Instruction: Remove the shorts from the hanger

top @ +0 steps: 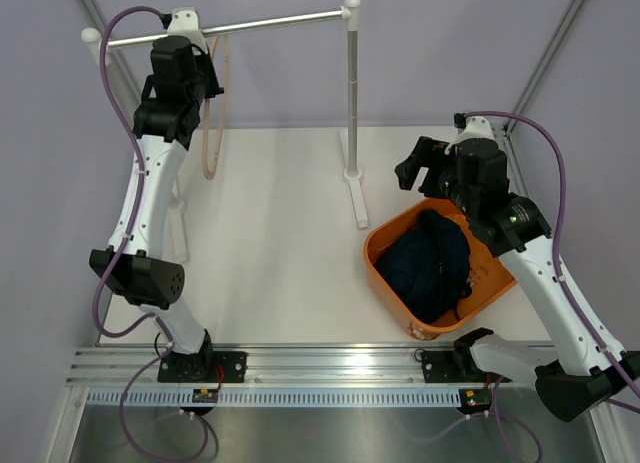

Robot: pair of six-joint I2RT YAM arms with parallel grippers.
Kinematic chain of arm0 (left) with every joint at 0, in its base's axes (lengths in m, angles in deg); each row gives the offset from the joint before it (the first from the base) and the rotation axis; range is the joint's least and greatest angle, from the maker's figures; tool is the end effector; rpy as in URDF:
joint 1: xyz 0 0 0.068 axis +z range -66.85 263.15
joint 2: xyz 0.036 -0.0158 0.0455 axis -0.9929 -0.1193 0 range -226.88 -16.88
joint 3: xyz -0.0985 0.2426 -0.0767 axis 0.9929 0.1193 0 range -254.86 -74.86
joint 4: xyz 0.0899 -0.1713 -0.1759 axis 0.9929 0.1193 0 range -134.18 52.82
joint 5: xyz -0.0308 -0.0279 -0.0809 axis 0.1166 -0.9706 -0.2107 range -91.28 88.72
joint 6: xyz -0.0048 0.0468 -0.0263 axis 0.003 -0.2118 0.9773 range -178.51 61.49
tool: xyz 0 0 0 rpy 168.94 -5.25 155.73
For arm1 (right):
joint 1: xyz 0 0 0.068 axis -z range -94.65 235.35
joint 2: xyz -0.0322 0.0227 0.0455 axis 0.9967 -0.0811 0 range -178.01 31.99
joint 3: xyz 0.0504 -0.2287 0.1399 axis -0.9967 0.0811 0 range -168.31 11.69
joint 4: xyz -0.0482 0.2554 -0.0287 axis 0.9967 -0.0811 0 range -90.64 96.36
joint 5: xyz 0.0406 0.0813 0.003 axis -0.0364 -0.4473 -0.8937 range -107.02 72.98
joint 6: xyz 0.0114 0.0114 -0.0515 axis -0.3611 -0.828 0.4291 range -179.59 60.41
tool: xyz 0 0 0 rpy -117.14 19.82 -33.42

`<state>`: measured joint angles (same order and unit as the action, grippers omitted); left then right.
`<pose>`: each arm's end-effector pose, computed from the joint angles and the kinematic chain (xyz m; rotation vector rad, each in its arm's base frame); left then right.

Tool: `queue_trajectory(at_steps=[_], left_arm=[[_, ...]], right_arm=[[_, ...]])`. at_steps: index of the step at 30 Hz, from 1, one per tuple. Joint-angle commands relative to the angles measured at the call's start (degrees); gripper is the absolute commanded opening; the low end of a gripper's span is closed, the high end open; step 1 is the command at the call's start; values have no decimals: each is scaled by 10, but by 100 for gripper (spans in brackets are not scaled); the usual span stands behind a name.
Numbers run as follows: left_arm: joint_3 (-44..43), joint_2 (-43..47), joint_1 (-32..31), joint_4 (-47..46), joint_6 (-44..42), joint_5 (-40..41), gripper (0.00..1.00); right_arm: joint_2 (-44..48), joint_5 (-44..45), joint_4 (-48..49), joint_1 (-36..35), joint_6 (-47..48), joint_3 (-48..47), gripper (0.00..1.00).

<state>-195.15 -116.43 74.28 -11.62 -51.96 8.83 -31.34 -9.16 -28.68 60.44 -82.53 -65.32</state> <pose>0.3748 -0.0522 0.4945 -0.0912 1.7717 -0.0377 0.2082 0.0913 0.4259 0.0582 1.9623 0.4198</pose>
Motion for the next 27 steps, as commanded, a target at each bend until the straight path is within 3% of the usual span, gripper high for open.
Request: queue_trajectory(at_steps=[1,14,27], left_arm=[[26,22,2,-4,4,-13,11],[57,62,2,-21,3,-13,20],[77,125,1,-23,8,-14,61]], right_arm=[[8,-12,22,3,3,-3,87],[9,-18,23,3,1,1,87],[12,-50,41,3,6,12,89]])
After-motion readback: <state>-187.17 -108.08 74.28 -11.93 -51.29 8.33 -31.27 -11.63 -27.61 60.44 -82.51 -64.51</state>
